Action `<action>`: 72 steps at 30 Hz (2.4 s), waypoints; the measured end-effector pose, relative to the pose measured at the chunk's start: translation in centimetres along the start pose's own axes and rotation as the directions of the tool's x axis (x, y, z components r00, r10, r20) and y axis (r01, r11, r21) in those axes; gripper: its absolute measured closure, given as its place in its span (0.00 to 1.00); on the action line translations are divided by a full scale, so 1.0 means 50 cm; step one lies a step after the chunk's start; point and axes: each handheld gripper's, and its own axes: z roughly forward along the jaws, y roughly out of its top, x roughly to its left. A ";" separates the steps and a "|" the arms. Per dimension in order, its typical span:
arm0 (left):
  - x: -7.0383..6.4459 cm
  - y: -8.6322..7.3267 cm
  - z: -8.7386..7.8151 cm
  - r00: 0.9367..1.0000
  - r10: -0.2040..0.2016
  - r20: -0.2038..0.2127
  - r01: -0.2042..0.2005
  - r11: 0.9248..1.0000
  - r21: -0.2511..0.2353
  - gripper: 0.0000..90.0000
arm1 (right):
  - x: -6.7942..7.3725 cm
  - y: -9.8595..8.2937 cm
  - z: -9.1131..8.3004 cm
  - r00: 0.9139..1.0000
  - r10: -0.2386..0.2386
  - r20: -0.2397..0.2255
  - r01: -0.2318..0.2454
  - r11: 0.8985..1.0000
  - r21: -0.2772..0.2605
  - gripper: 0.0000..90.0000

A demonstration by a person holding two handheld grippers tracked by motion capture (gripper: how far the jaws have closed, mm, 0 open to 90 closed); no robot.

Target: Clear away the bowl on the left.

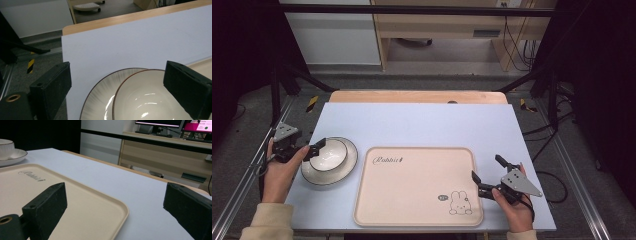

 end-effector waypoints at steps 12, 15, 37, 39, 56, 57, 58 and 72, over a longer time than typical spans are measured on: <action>0.018 -0.010 -0.011 0.998 -0.044 -0.043 0.049 0.993 0.111 0.18 | 0.001 -0.001 -0.003 1.000 0.000 0.010 0.000 1.000 0.009 0.06; 0.020 -0.015 -0.007 0.998 -0.055 -0.037 0.060 0.988 0.142 0.20 | 0.001 -0.001 -0.002 1.000 0.002 0.011 -0.002 1.000 0.010 0.06; 0.011 -0.023 0.007 0.992 -0.101 -0.074 0.118 0.952 0.284 0.49 | 0.002 -0.003 0.001 1.000 0.008 -0.002 -0.008 1.000 0.026 0.06; 0.009 -0.024 0.009 0.992 -0.105 -0.070 0.121 0.948 0.295 0.50 | 0.002 -0.004 0.001 1.000 0.009 -0.003 -0.009 1.000 0.028 0.06; 0.013 -0.043 0.037 0.986 -0.166 -0.022 0.163 0.915 0.369 0.74 | 0.008 -0.004 0.002 1.000 0.002 -0.020 -0.001 0.999 0.038 0.06; 0.013 -0.044 0.037 0.985 -0.171 -0.020 0.167 0.916 0.366 0.75 | 0.008 -0.004 0.003 1.000 0.000 -0.019 0.000 0.999 0.040 0.06; 0.013 -0.045 0.038 0.984 -0.175 -0.018 0.170 0.915 0.366 0.76 | 0.008 -0.003 0.003 1.000 0.000 -0.018 0.001 0.999 0.037 0.06; 0.012 -0.048 0.050 0.977 -0.211 0.039 0.182 0.913 0.366 0.89 | 0.006 -0.002 0.001 1.000 0.007 -0.016 -0.006 0.999 0.034 0.07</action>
